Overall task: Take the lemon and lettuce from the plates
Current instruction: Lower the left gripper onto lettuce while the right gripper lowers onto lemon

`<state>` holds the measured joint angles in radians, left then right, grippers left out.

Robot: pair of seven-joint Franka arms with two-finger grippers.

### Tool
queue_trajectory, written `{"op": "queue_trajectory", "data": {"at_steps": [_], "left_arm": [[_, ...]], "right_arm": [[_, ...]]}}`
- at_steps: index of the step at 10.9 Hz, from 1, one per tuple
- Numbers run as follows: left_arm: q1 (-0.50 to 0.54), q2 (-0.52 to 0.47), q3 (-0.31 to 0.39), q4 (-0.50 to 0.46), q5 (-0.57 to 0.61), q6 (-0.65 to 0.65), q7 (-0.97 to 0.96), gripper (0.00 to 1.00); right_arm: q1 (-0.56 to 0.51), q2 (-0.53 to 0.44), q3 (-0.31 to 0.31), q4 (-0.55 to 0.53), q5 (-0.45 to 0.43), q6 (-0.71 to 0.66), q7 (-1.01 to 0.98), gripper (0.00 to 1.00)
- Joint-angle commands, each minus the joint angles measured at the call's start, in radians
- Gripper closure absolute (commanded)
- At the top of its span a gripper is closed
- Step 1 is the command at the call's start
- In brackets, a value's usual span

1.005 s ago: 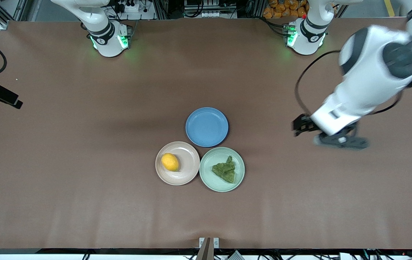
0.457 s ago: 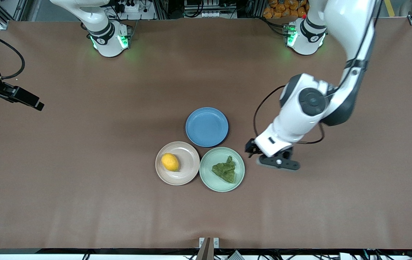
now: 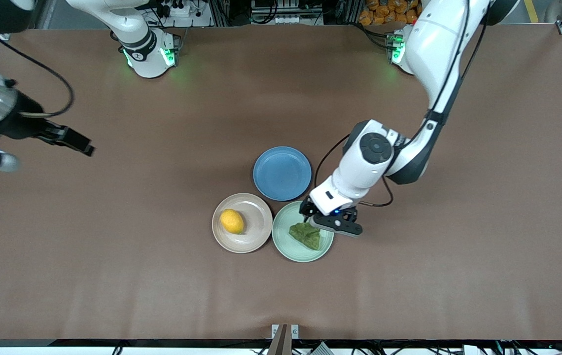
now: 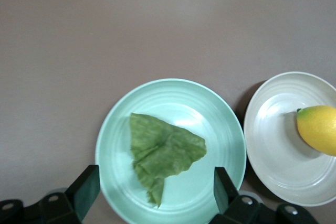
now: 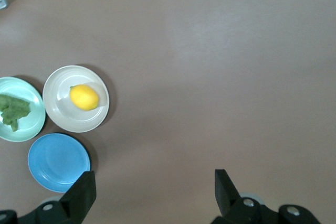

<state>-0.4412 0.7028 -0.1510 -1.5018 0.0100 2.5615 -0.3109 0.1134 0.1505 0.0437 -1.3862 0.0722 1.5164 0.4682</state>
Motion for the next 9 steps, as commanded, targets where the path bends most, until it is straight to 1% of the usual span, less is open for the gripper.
{"op": "queue_trajectory", "data": {"at_steps": [1, 2, 4, 6, 7, 9], "left_arm": [[-0.06, 0.076, 0.045, 0.046, 0.076, 0.066, -0.014, 0.04], [-0.079, 0.107, 0.056, 0.067, 0.077, 0.069, -0.014, 0.04], [-0.135, 0.157, 0.118, 0.098, 0.077, 0.081, -0.008, 0.03], [-0.18, 0.201, 0.163, 0.117, 0.077, 0.133, -0.008, 0.06], [-0.185, 0.217, 0.169, 0.118, 0.077, 0.175, -0.008, 0.08], [-0.185, 0.243, 0.174, 0.12, 0.082, 0.242, 0.01, 0.13]], "right_arm": [[0.083, 0.049, -0.002, 0.0, 0.012, 0.042, 0.021, 0.0], [0.107, 0.067, -0.002, 0.0, 0.014, 0.069, 0.021, 0.0], [0.161, 0.107, -0.002, 0.0, 0.014, 0.109, 0.023, 0.0], [0.187, 0.151, -0.002, 0.0, 0.02, 0.163, 0.036, 0.0], [0.196, 0.19, -0.002, -0.002, 0.043, 0.216, 0.037, 0.0], [0.244, 0.268, -0.004, -0.002, 0.04, 0.315, 0.041, 0.0]]}}
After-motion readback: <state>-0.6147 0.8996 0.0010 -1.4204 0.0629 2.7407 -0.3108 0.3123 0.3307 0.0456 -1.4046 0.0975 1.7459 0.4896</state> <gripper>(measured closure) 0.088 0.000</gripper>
